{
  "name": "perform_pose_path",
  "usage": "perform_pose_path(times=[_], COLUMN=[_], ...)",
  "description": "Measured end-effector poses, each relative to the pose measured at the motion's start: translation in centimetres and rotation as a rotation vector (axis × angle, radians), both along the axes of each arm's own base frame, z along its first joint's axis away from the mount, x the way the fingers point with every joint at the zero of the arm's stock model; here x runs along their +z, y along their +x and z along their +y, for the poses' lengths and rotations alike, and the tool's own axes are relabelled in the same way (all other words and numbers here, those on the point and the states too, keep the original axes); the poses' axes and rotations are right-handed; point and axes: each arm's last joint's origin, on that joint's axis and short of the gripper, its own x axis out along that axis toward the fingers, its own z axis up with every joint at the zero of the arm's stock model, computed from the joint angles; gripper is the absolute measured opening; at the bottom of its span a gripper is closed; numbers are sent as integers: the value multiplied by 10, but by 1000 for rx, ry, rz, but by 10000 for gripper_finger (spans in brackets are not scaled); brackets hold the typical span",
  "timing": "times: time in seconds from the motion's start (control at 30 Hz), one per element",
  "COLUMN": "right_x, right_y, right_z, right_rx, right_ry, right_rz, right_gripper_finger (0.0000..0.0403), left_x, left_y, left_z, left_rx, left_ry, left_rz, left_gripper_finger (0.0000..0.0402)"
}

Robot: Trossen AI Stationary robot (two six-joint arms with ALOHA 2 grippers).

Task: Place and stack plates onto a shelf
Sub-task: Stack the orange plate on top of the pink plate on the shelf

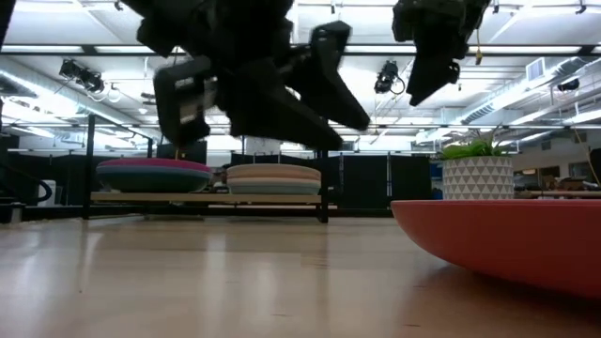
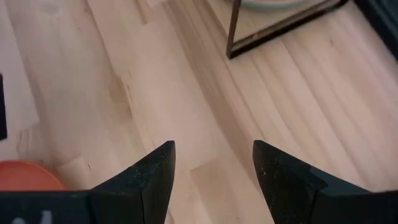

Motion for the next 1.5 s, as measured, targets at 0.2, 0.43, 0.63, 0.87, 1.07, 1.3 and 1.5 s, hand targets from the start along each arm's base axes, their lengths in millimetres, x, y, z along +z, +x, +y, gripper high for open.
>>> perform_pose_path(times=[0.2,0.43,0.63,0.87,1.07,1.3,1.5], right_x=[-11,-16,-16,-16,-17,-17,-17], right_y=[-3,-6,-8,-9,-10,-11,-11], right_z=[18,47,62,68,69,68,69], right_rx=[11,89,138,162,168,161,158], right_ry=[64,88,71,58,56,30,7], right_rz=[50,83,81,86,90,103,102], right_gripper_finger=[222,222,222,222,222,222,222], left_x=[-20,-31,-43,-47,-34,35,72], left_y=[20,31,40,44,34,-9,-56], left_z=[-25,-54,-66,-68,-80,-82,-52], left_rx=[-100,-200,-248,-242,-176,86,514], left_ry=[101,165,209,204,224,189,163], left_rz=[68,47,20,22,29,137,308], left_gripper_finger=[171,171,171,92,16,16,16])
